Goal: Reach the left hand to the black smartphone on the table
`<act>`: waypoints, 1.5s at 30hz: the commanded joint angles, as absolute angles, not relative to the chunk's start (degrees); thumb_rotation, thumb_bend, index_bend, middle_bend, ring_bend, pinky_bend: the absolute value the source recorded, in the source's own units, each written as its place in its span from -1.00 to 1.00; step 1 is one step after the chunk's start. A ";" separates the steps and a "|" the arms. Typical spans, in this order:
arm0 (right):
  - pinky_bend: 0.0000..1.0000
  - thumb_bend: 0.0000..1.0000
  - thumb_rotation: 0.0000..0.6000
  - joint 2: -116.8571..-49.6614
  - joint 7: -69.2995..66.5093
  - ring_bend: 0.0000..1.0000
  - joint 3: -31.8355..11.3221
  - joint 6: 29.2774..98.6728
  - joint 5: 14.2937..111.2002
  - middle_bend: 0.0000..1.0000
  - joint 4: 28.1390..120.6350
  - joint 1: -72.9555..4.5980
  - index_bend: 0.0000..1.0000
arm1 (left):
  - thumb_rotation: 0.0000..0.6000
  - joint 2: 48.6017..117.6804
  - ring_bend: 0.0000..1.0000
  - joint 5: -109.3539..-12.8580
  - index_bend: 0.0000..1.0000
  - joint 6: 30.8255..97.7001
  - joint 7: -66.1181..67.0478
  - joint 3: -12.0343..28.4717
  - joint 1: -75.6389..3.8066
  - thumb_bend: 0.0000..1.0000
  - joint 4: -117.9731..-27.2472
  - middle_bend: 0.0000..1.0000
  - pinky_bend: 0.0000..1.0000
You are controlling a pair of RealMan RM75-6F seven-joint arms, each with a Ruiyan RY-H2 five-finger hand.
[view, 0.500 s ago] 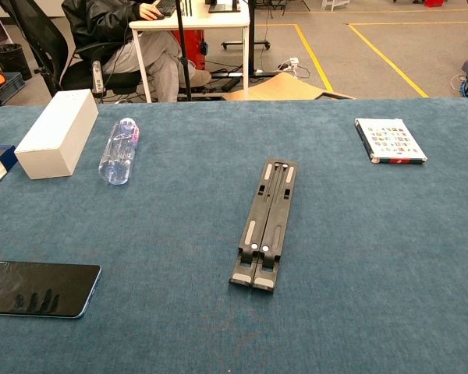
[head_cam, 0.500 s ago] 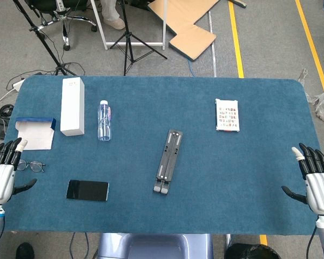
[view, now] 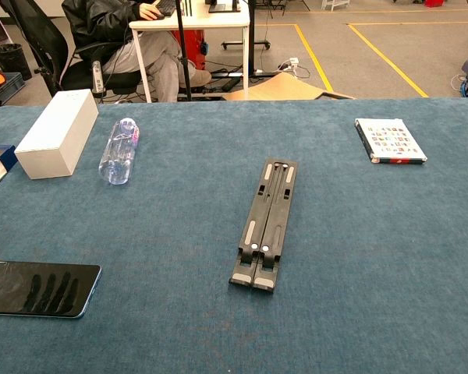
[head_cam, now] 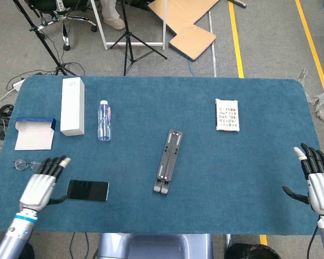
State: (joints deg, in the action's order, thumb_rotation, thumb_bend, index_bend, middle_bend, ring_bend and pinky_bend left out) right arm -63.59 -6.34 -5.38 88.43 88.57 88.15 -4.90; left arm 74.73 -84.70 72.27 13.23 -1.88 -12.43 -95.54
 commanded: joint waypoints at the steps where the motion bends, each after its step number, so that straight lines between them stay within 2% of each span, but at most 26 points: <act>1: -1.00 -1.00 1.00 -63.63 -6.36 -1.00 -5.27 88.08 88.52 -1.00 88.13 -5.03 -1.00 | 1.00 80.79 -1.00 -81.53 -1.00 66.34 18.64 -2.90 -15.00 -0.85 -92.33 -1.00 -1.00; 9: -1.00 -1.00 1.00 -63.25 -7.85 -1.00 -5.52 87.66 87.63 -1.00 87.89 -5.05 -1.00 | 1.00 86.41 -1.00 -77.98 -1.00 64.12 23.63 -2.32 -15.91 -0.71 -88.00 -1.00 -1.00; 19: -1.00 -1.00 1.00 -63.12 -7.98 -1.00 -5.44 87.48 87.58 -1.00 88.01 -5.08 -1.00 | 1.00 86.88 -1.00 -77.15 -1.00 63.74 23.20 -1.95 -16.47 -0.58 -87.58 -1.00 -1.00; 23: -1.00 -1.00 1.00 -63.09 -8.02 -1.00 -5.40 87.29 87.50 -1.00 88.04 -5.13 -1.00 | 1.00 86.32 -1.00 -76.95 -1.00 63.73 23.13 -1.81 -16.67 -0.45 -87.78 -1.00 -1.00; 31: -1.00 -1.00 1.00 -63.04 -8.12 -1.00 -5.45 87.20 87.24 -1.00 87.95 -5.11 -1.00 | 1.00 84.93 -1.00 -76.41 -1.00 63.77 23.58 -1.33 -17.19 -0.44 -88.29 -1.00 -1.00; 45: -1.00 -1.00 1.00 -62.86 -8.20 -1.00 -5.35 86.85 87.08 -1.00 88.19 -5.14 -1.00 | 1.00 86.71 -1.00 -74.65 -1.00 62.11 24.28 -1.77 -18.06 -0.42 -86.55 -1.00 -1.00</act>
